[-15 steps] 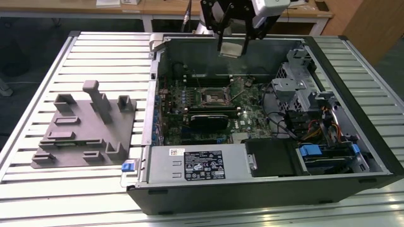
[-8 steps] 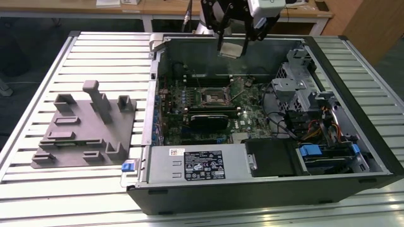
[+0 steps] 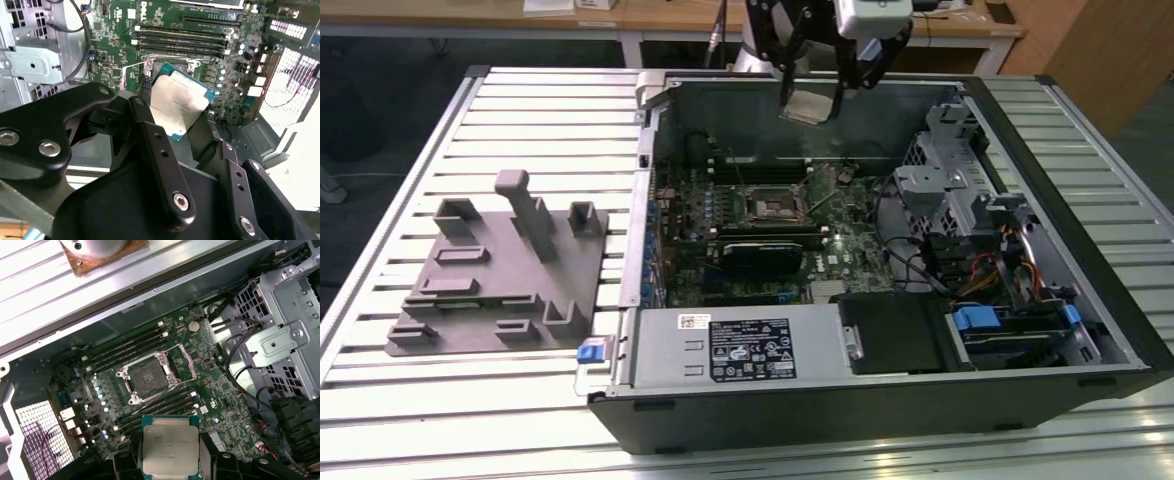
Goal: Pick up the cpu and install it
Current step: 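Place the cpu into insertion slot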
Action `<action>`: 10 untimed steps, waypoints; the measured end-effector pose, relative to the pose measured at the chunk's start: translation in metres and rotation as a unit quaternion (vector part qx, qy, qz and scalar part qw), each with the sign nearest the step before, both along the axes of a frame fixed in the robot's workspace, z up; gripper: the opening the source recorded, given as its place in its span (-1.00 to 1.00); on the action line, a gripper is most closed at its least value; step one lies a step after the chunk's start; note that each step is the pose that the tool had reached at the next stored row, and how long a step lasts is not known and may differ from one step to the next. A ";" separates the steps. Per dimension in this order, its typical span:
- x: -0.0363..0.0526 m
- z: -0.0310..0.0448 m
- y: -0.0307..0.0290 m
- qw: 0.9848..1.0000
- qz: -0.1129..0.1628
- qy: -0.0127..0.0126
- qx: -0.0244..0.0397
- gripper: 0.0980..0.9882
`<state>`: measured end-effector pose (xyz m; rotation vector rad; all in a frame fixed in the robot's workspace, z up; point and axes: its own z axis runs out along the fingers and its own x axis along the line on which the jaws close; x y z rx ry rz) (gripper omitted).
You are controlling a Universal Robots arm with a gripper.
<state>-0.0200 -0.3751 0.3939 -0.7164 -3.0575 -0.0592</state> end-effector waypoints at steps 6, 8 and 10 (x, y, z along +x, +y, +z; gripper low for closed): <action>0.0000 -0.0008 0.0004 0.999 -0.040 0.000 0.000 0.00; 0.0000 -0.0012 0.0005 0.998 -0.055 0.000 0.000 0.00; 0.0000 -0.0016 0.0006 0.998 -0.070 0.000 0.000 0.00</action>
